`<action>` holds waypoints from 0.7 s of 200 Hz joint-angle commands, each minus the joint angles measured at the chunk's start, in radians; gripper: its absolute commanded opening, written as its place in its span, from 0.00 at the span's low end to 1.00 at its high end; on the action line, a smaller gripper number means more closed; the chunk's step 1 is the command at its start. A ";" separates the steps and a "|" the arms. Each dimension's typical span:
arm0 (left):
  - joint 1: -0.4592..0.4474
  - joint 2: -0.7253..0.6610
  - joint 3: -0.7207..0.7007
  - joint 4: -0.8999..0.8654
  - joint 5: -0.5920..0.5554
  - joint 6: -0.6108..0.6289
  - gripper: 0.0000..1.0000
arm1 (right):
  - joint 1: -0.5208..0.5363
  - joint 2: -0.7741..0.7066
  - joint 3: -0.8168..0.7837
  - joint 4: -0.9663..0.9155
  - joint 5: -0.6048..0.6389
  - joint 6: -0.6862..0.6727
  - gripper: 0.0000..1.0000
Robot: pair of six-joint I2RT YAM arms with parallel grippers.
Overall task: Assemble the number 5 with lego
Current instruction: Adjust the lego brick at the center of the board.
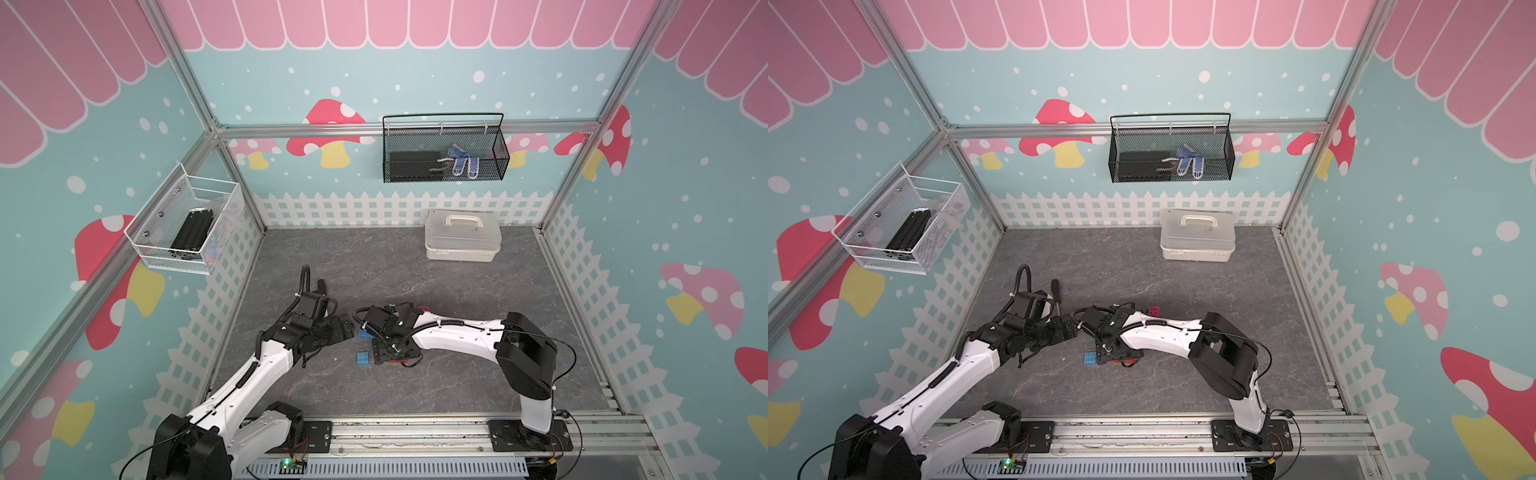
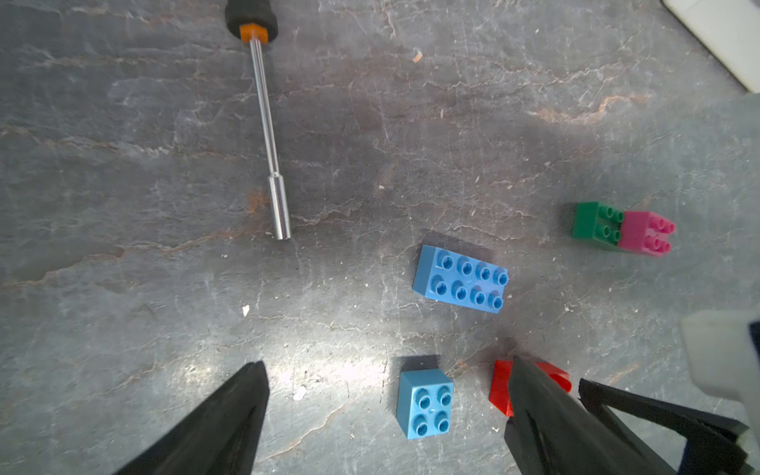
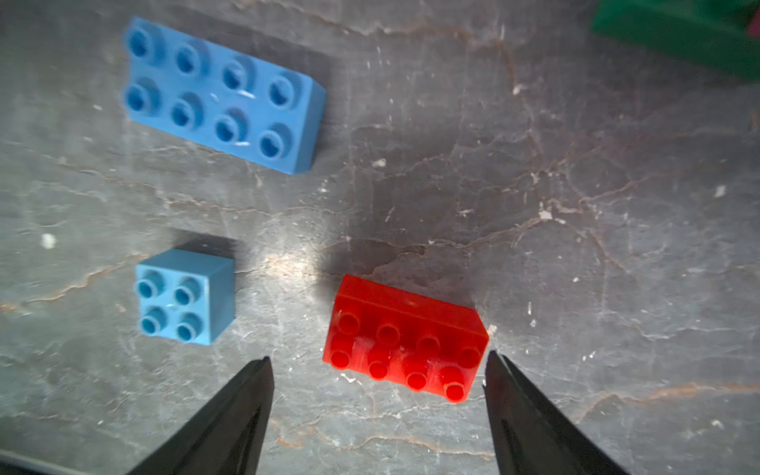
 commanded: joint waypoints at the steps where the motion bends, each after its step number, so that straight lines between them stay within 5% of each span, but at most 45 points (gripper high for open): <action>1: -0.007 0.013 -0.016 0.022 -0.008 -0.013 0.95 | 0.001 0.012 -0.003 -0.035 0.040 0.072 0.82; 56: -0.009 0.002 -0.025 0.033 -0.007 -0.013 0.95 | 0.001 0.054 -0.022 -0.043 0.033 0.078 0.79; 109: -0.016 0.027 -0.011 0.033 -0.004 -0.007 0.94 | -0.015 0.048 -0.031 -0.043 0.054 0.038 0.57; 140: -0.039 0.047 0.011 0.030 -0.015 -0.004 0.94 | -0.053 0.054 -0.021 -0.039 0.054 -0.004 0.63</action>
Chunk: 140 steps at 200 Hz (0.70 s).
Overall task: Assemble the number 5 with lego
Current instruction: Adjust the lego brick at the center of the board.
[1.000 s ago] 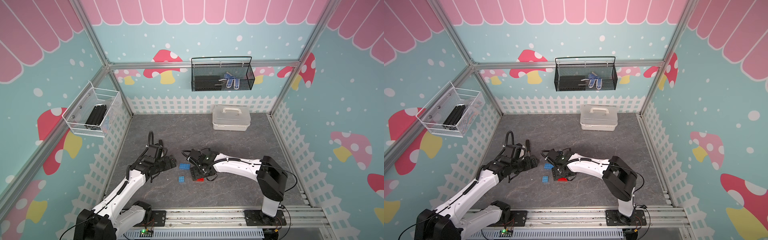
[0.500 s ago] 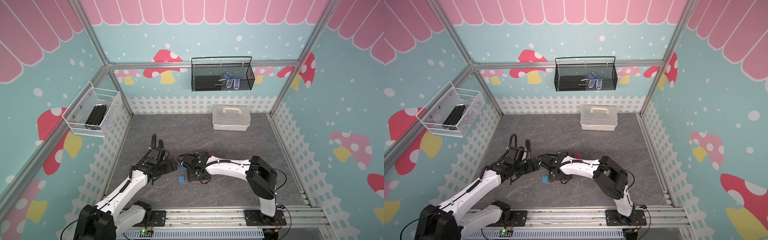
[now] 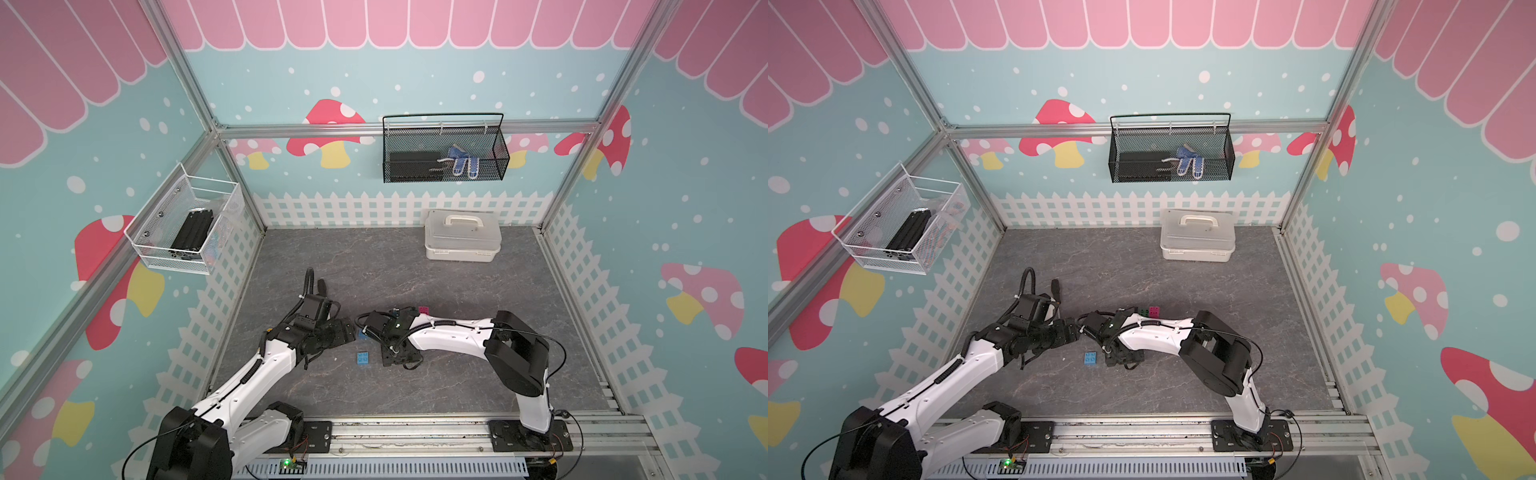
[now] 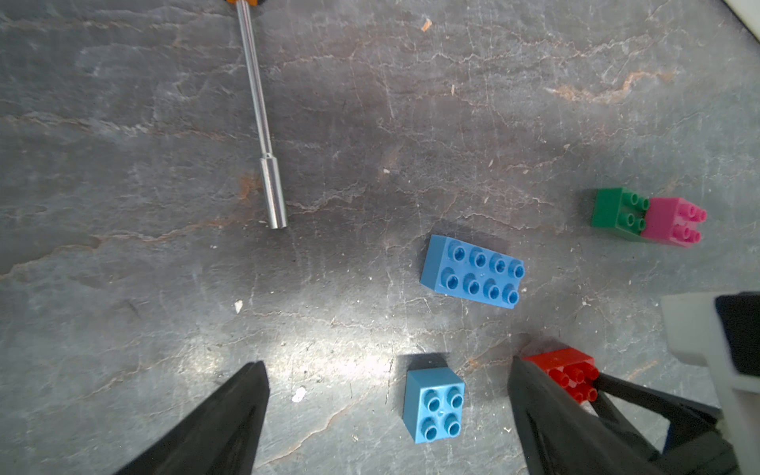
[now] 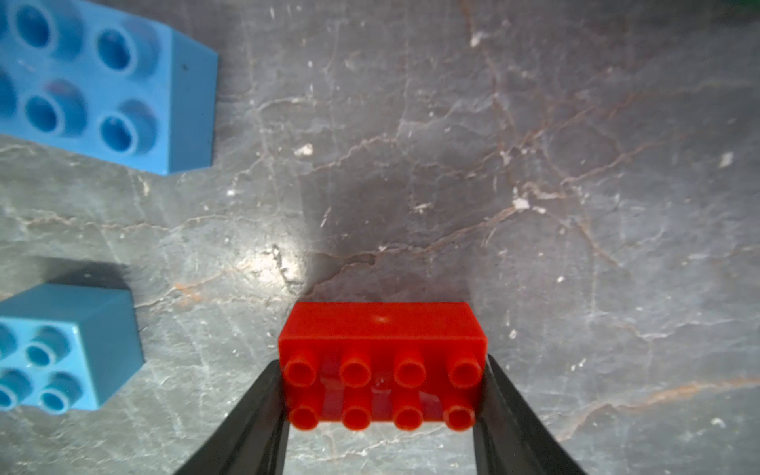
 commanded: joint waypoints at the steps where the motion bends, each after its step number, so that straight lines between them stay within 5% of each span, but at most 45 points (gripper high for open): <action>1: -0.020 0.017 0.032 0.006 -0.015 -0.004 0.94 | -0.034 0.014 0.002 -0.024 0.036 -0.025 0.63; 81: -0.059 0.050 0.058 0.007 -0.037 -0.009 0.94 | -0.121 0.025 0.035 -0.015 0.019 -0.117 0.65; 140: -0.068 0.066 0.086 0.003 -0.045 -0.011 0.94 | -0.140 -0.103 -0.123 -0.050 0.010 -0.197 0.69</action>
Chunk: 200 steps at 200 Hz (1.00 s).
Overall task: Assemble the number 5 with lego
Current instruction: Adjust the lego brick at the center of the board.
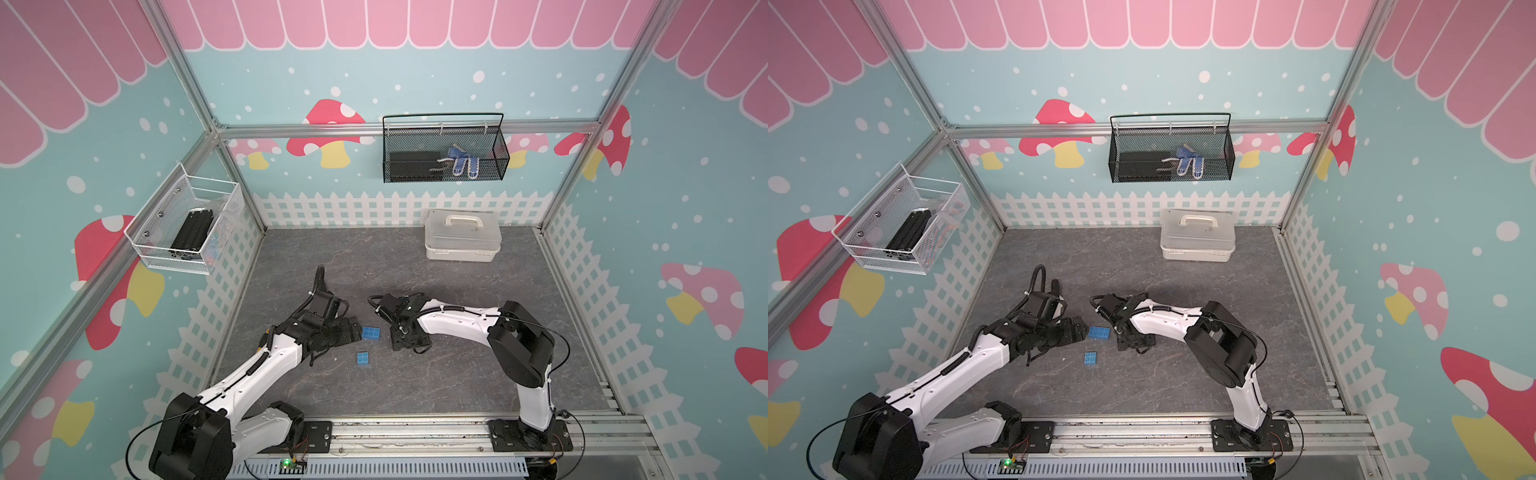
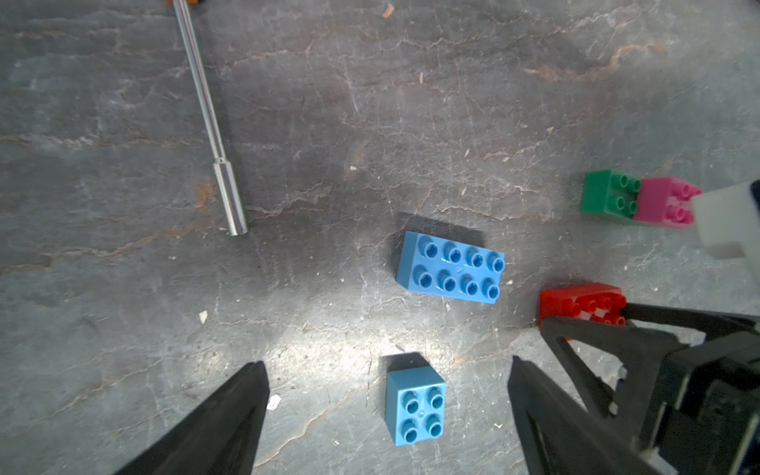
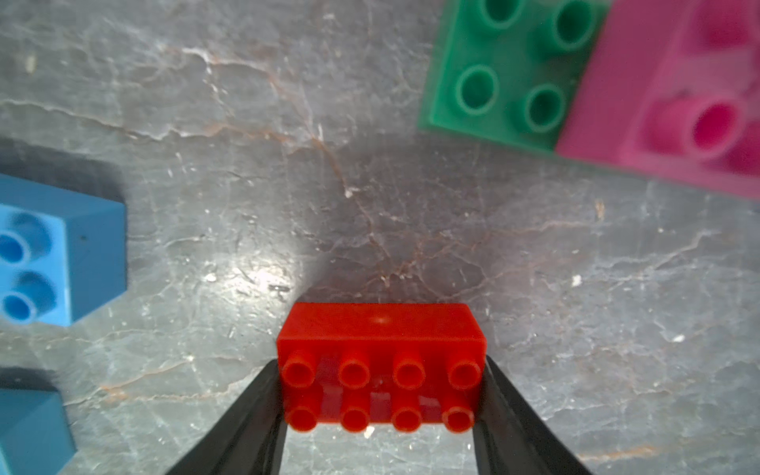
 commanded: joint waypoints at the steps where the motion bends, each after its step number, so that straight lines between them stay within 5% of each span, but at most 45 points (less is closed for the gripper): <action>1: -0.005 0.014 0.038 -0.001 -0.024 -0.010 0.94 | -0.012 -0.084 -0.095 -0.068 0.003 -0.046 0.69; 46: -0.037 0.066 0.074 0.004 -0.032 -0.006 0.94 | -0.072 -0.226 -0.260 -0.066 -0.004 -0.041 0.73; 107: -0.077 0.104 0.113 0.007 -0.043 -0.010 0.95 | -0.144 -0.204 -0.255 -0.018 -0.009 -0.004 0.63; 141: -0.093 0.122 0.128 0.011 -0.042 -0.002 0.94 | -0.150 -0.188 -0.199 -0.044 -0.033 -0.049 0.80; 200: -0.101 0.169 0.139 0.081 -0.015 -0.003 0.95 | -0.156 -0.219 -0.183 -0.081 -0.016 -0.062 0.81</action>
